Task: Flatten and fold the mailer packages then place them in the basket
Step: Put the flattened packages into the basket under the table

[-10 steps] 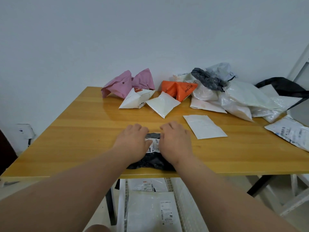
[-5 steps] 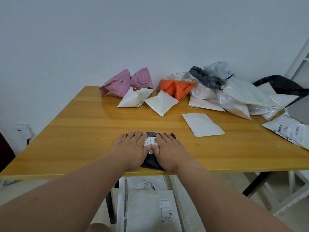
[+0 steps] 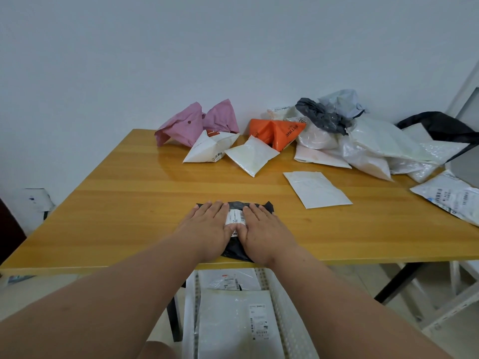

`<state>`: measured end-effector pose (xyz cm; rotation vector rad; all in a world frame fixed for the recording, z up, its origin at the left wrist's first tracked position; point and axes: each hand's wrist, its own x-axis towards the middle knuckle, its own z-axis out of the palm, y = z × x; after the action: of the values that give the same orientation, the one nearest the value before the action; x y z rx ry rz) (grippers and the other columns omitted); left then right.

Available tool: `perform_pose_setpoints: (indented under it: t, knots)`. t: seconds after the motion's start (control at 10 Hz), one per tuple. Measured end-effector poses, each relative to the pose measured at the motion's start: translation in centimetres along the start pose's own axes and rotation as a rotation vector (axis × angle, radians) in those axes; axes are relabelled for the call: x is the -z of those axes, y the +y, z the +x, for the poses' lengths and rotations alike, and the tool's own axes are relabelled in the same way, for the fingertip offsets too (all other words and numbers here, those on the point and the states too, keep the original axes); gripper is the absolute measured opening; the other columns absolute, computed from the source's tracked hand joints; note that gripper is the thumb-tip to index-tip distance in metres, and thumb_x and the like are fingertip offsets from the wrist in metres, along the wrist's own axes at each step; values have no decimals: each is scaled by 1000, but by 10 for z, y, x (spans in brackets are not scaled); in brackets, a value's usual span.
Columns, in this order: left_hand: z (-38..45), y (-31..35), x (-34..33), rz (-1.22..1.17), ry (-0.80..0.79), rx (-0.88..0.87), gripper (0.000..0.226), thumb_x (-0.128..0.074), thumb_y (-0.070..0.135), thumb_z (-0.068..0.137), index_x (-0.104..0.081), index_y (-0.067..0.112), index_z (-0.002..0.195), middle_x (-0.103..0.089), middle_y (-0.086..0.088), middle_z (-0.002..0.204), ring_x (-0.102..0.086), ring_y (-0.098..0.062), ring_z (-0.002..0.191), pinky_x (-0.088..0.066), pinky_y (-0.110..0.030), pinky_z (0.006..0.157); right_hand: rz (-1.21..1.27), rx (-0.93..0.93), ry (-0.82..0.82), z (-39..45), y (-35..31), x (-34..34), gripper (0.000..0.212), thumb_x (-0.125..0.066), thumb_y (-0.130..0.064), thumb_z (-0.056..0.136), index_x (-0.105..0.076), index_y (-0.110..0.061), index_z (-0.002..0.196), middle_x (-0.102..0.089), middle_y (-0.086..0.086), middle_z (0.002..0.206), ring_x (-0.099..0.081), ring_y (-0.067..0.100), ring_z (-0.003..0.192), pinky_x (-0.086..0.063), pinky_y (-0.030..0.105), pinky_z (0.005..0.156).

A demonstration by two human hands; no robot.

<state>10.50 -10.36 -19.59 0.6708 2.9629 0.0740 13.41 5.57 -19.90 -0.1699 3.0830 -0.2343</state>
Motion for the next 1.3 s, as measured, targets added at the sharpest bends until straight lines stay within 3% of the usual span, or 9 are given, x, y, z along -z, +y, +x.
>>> perform_pose_setpoints:
  t: [0.7,0.9,1.0,1.1,1.2,1.3]
  knots:
    - [-3,1,-2,12,-2,-12,64,-9,49,103,3,17,157,2,-1,165,3,-19,151,2,-40,123,-29,-3,-4,-5,-2,0,60,-15,-43,104,-11,-13,156,-7,5,164,-4,20,151,-7,41,123]
    - [-1,-2,6,100,-20,-12,64,-6,52,102,4,19,156,4,1,165,5,-19,151,1,-42,122,-22,-24,-27,-2,-4,3,61,-17,-46,104,-15,-14,155,-11,5,164,-9,22,151,-12,43,122]
    - [-3,-1,13,225,97,1,59,-16,51,103,-9,25,156,-7,0,163,-9,-25,147,-12,-47,117,-61,-63,-45,-2,-9,16,58,-23,-51,101,-33,-17,147,-32,6,154,-28,27,141,-28,47,113]
    - [-4,1,26,340,174,-26,52,-45,37,97,-31,35,148,-29,-4,149,-29,-27,131,-28,-43,104,-177,-94,-53,-4,-15,37,54,-32,-60,95,-56,-20,122,-54,5,118,-48,26,116,-34,48,100]
    - [-1,1,37,294,106,-21,51,-57,25,92,-43,35,140,-44,-3,129,-42,-24,118,-39,-37,94,-223,-44,-3,-9,-21,47,41,-38,-56,94,-60,-22,97,-53,-1,90,-54,22,93,-34,46,100]
    - [5,-2,30,121,56,-11,47,-51,24,96,-42,34,141,-45,0,136,-42,-22,122,-46,-39,95,-142,53,127,-9,-18,39,39,-45,-48,93,-57,-22,120,-52,2,117,-46,23,113,-34,42,101]
